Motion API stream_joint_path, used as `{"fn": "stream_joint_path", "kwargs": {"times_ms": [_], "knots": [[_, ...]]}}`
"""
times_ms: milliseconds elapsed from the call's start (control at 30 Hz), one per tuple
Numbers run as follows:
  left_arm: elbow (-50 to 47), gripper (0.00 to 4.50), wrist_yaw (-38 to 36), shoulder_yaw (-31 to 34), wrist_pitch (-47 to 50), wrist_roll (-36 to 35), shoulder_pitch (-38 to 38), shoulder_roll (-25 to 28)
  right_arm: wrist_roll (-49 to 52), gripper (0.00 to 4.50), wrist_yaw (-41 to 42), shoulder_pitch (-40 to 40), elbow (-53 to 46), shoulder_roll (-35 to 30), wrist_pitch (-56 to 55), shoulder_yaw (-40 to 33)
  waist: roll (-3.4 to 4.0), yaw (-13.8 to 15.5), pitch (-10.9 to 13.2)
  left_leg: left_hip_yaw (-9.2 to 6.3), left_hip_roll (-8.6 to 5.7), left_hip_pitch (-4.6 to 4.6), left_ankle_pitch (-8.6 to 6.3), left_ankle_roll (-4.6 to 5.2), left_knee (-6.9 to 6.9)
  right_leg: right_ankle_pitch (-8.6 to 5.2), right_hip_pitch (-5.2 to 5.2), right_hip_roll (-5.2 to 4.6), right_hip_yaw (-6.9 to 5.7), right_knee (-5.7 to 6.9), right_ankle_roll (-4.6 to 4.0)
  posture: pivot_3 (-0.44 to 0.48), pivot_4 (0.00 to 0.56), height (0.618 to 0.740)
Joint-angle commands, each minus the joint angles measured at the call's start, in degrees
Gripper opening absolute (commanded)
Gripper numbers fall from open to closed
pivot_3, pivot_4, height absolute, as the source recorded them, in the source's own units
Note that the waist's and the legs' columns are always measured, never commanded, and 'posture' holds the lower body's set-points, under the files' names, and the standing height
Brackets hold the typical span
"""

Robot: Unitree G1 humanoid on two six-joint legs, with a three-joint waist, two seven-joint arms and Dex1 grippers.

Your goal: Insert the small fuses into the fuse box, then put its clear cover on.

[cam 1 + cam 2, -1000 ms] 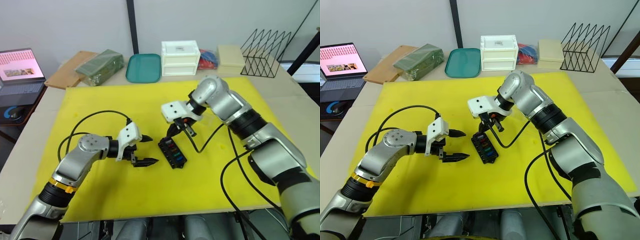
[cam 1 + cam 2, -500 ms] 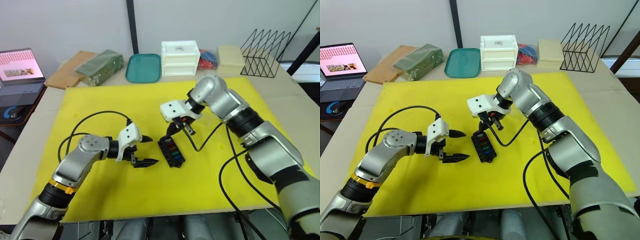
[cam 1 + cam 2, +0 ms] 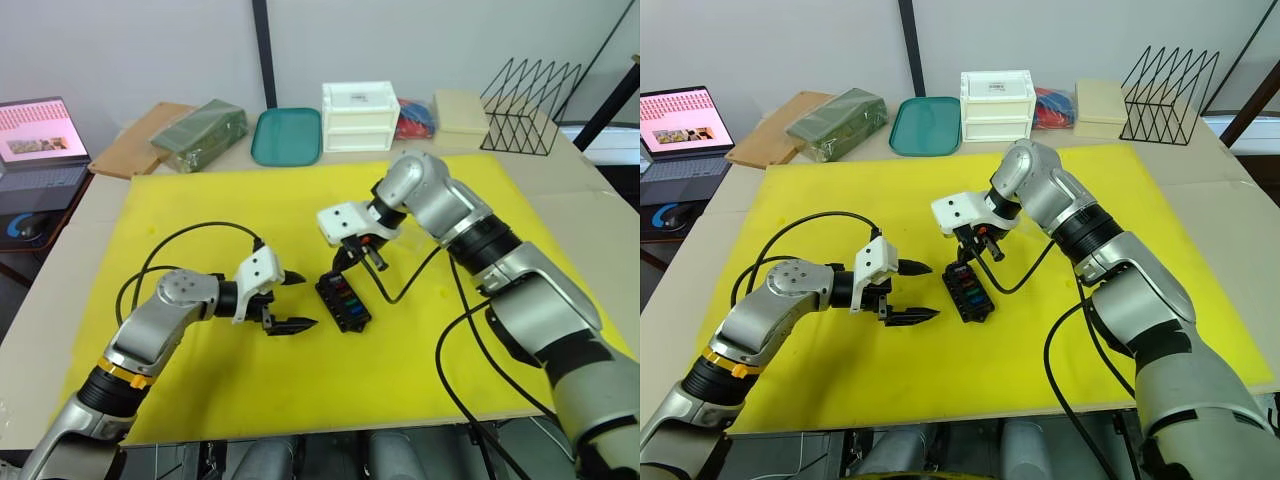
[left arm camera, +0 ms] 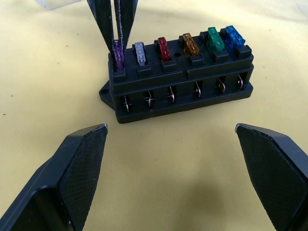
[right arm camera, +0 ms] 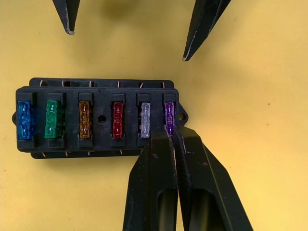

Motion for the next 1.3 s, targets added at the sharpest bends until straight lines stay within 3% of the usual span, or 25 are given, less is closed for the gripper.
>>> {"fn": "stream_joint_path", "kwargs": {"times_ms": [33,933,1033,1300], "knots": [[-2.03,4.48,0.23,1.12,-0.66,-0.06,0.15,0.07,1.59,0.0,0.16,-0.5,-2.2,-0.11,1.81,1.51,0.0,-0.01,0.0,0.0,0.0,0.0,0.0,0.0,0.0,0.0,0.0,0.0,0.0,0.0,0.0,0.0,0.15,0.74],[-1.48,4.48,0.07,0.84,-0.88,0.22,-0.09,-0.03,1.8,0.0,0.16,-1.34,-3.53,-0.47,2.52,0.91,0.0,-0.01,0.0,0.0,0.0,0.0,0.0,0.0,-0.01,0.0,-0.01,0.0,0.0,0.0,0.0,0.0,0.15,0.74],[-1.35,4.5,0.03,0.83,-0.98,0.28,-0.22,-0.06,1.48,0.69,0.16,-1.11,-3.29,-0.31,2.47,1.03,0.0,0.01,0.0,0.0,0.0,0.0,0.0,0.0,0.0,0.0,-0.01,0.0,0.0,0.0,0.0,0.0,0.15,0.74],[-1.66,4.5,0.18,1.03,-0.92,0.28,0.18,0.11,2.08,0.69,0.16,-1.56,-3.8,-0.52,3.04,0.29,0.0,0.01,0.0,0.0,0.0,0.0,0.0,0.0,0.0,0.0,-0.01,0.0,0.0,0.0,0.0,0.0,0.15,0.74]]}}
